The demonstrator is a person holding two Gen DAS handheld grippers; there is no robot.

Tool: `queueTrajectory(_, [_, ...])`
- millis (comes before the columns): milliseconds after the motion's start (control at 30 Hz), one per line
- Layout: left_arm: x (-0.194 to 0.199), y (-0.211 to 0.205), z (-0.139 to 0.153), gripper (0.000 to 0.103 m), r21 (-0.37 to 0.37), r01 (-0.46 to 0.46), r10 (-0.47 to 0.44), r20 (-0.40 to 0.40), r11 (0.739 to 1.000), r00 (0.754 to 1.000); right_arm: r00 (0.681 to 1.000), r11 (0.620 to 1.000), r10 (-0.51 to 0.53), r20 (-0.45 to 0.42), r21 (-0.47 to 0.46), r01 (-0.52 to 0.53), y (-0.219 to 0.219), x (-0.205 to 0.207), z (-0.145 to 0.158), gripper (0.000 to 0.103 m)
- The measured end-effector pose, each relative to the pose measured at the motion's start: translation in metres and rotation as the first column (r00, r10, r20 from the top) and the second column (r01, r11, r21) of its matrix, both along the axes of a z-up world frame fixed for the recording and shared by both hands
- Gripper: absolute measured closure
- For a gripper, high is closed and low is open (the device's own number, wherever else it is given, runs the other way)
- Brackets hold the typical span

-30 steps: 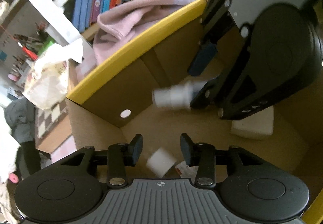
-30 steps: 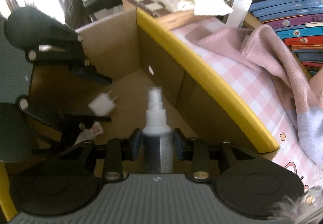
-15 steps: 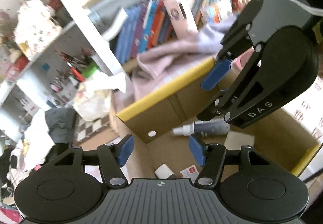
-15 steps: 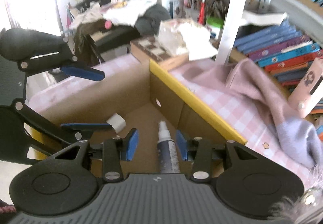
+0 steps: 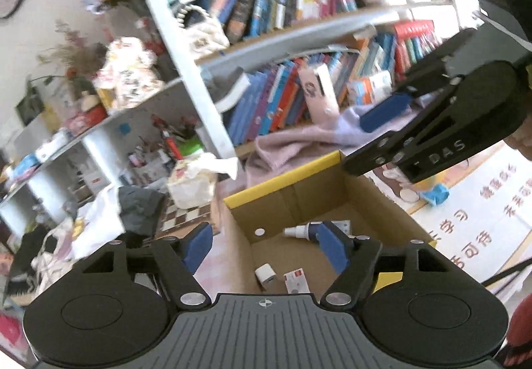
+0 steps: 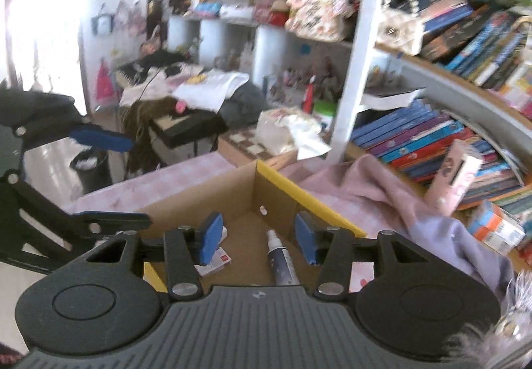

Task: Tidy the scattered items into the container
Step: 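Withdraw both tools from the box back toward the remaining items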

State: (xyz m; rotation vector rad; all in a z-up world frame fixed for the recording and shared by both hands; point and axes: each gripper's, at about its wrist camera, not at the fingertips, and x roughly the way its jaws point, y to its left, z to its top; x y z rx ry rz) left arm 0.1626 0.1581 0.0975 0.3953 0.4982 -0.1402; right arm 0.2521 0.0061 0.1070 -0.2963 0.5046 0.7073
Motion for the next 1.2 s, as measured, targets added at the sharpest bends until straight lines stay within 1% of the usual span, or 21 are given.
queueTrajectory(67, [-0.017, 0.004, 0.004, 0.025, -0.022, -0.033, 0.034, 0.029, 0.999, 0.999, 0.999, 0.998, -0.053, 0.011, 0.039, 0.052, -0.009, -0.015, 0.004, 0.056])
queueTrajectory(167, [-0.043, 0.009, 0.006, 0.024, -0.05, -0.077, 0.08, 0.066, 0.996, 0.995, 0.991, 0.988, -0.131, 0.023, 0.085, 0.129, -0.021, -0.039, 0.006, 0.053])
queueTrajectory(267, [-0.069, 0.01, 0.005, 0.02, -0.078, -0.106, 0.113, 0.091, 0.991, 0.989, 0.98, 0.976, -0.194, 0.033, 0.107, 0.19, -0.032, -0.067, 0.002, 0.052])
queueTrajectory(333, [-0.085, 0.009, 0.002, 0.019, -0.097, -0.117, 0.126, 0.103, 0.988, 0.987, 0.973, 0.968, -0.231, 0.031, 0.112, 0.226, -0.038, -0.087, -0.002, 0.05])
queueTrajectory(467, [-0.115, 0.005, -0.011, 0.017, -0.135, -0.14, 0.154, 0.102, 0.981, 0.983, 0.953, 0.949, -0.301, 0.029, 0.111, 0.296, -0.049, -0.129, -0.016, 0.048])
queueTrajectory(567, [-0.131, 0.002, -0.022, 0.017, -0.149, -0.162, 0.175, 0.077, 0.976, 0.982, 0.934, 0.93, -0.357, 0.029, 0.109, 0.352, -0.059, -0.156, -0.026, 0.047])
queueTrajectory(667, [-0.145, -0.001, -0.028, 0.017, -0.166, -0.179, 0.189, 0.051, 0.97, 0.981, 0.913, 0.907, -0.408, 0.01, 0.114, 0.405, -0.069, -0.178, -0.036, 0.046])
queueTrajectory(767, [-0.155, -0.005, -0.031, 0.017, -0.187, -0.172, 0.183, 0.043, 0.967, 0.982, 0.897, 0.891, -0.441, -0.022, 0.108, 0.44, -0.077, -0.196, -0.046, 0.046])
queueTrajectory(900, [-0.164, -0.016, -0.039, 0.016, -0.195, -0.151, 0.159, 0.028, 0.969, 0.987, 0.882, 0.876, -0.469, -0.046, 0.097, 0.472, -0.084, -0.214, -0.057, 0.044])
queueTrajectory(1000, [-0.168, -0.028, -0.044, 0.015, -0.201, -0.125, 0.132, 0.022, 0.972, 0.991, 0.879, 0.876, -0.477, -0.025, 0.074, 0.477, -0.087, -0.231, -0.065, 0.042])
queueTrajectory(1067, [-0.172, -0.037, -0.048, 0.012, -0.205, -0.109, 0.116, 0.019, 0.973, 0.993, 0.875, 0.873, -0.485, -0.004, 0.052, 0.484, -0.088, -0.242, -0.07, 0.039])
queueTrajectory(1100, [-0.174, -0.041, -0.05, 0.01, -0.208, -0.101, 0.107, 0.019, 0.973, 0.994, 0.871, 0.87, -0.492, 0.001, 0.043, 0.491, -0.089, -0.246, -0.072, 0.038])
queueTrajectory(1200, [-0.178, -0.054, -0.058, 0.01, -0.213, -0.061, 0.065, 0.013, 0.975, 0.998, 0.859, 0.859, -0.511, 0.011, 0.027, 0.511, -0.093, -0.256, -0.077, 0.033])
